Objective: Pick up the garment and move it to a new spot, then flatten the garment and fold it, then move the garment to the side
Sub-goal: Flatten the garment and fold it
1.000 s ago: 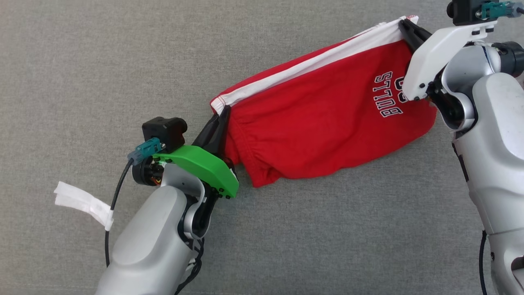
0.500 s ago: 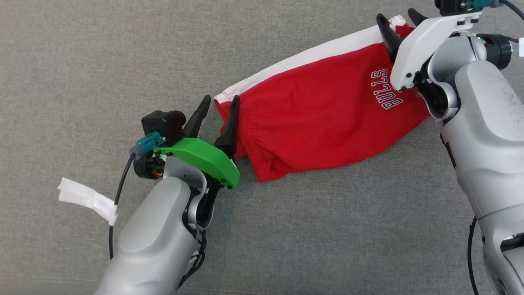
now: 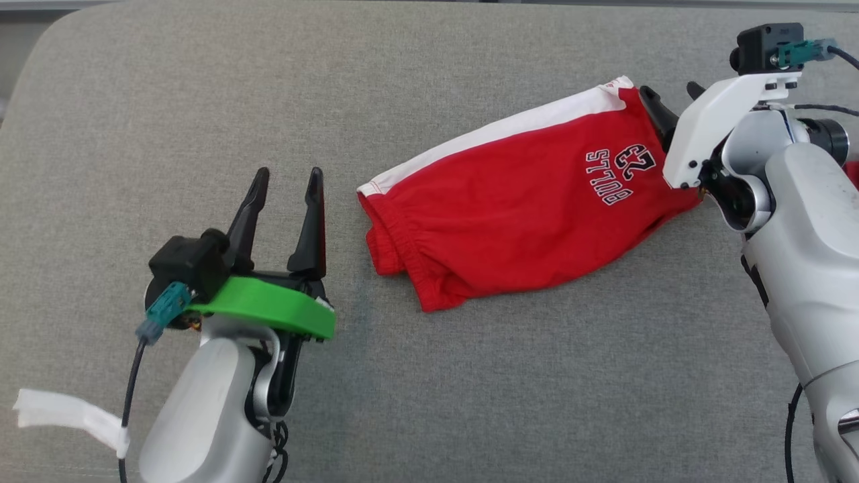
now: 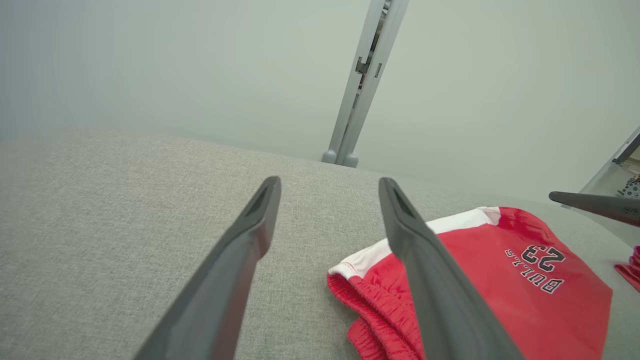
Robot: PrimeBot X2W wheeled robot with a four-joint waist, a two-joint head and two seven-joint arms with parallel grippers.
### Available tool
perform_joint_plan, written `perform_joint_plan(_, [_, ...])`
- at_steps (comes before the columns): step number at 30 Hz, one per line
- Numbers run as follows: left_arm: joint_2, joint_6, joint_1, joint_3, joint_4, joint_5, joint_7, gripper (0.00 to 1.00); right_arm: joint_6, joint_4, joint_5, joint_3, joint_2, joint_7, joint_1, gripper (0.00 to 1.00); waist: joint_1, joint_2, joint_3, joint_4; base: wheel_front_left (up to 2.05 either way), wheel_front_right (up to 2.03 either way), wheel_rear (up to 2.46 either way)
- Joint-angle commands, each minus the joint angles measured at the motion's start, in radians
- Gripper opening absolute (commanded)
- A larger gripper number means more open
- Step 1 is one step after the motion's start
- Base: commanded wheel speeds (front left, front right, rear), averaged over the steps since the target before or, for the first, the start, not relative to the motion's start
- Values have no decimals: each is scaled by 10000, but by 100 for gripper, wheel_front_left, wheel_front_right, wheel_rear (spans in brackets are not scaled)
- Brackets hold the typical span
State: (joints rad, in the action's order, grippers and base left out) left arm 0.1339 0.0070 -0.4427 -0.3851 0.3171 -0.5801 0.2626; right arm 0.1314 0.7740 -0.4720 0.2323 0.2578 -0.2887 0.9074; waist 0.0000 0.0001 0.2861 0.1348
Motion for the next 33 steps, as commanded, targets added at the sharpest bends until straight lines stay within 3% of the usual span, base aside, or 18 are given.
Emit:
perform_joint_plan(1, [-15, -65, 496, 301, -259, 384, 16, 100, -17, 122, -28, -70, 32, -14, -162, 100, 0, -1, -345, 66, 0, 0, 0])
perform_joint_plan(6, [-318, -436, 1600, 1580, -1297, 1844, 19, 100, -15, 610, 76, -288, 64, -38, -228, 100, 0, -1, -349, 287, 0, 0, 0])
perform_joint_plan(12, [-616, -880, 2431, 2446, -1749, 3104, 21, 100, -15, 1451, 312, -648, 231, -91, 73, 100, 0, -1, -87, 652, 0, 0, 0])
perform_joint_plan(22, [-822, -1171, 2963, 2926, -2077, 3397, 22, 100, -15, 3066, 1268, -1445, 427, -249, 674, 100, 0, -1, 367, 1295, 0, 0, 0])
perform_joint_plan(30, [-828, -1121, 3128, 2773, -2384, 3181, 22, 100, -15, 4177, 1534, -1827, 196, -773, 541, 100, 0, -1, 405, 1453, 0, 0, 0])
perform_joint_plan(31, [-830, -1100, 3120, 2767, -2406, 3168, 22, 100, -9, 4243, 1540, -1789, 74, -851, 522, 79, 0, -1, 400, 1446, 0, 0, 0])
perform_joint_plan(32, [-829, -1084, 3119, 2763, -2416, 3158, 22, 100, -4, 4237, 1534, -1739, -35, -861, 509, 21, 0, -1, 395, 1432, 0, 0, 0])
perform_joint_plan(33, [-829, -1076, 3117, 2759, -2416, 3155, 22, 100, -1, 4208, 1516, -1709, -87, -844, 501, 0, 0, -1, 390, 1422, 0, 0, 0])
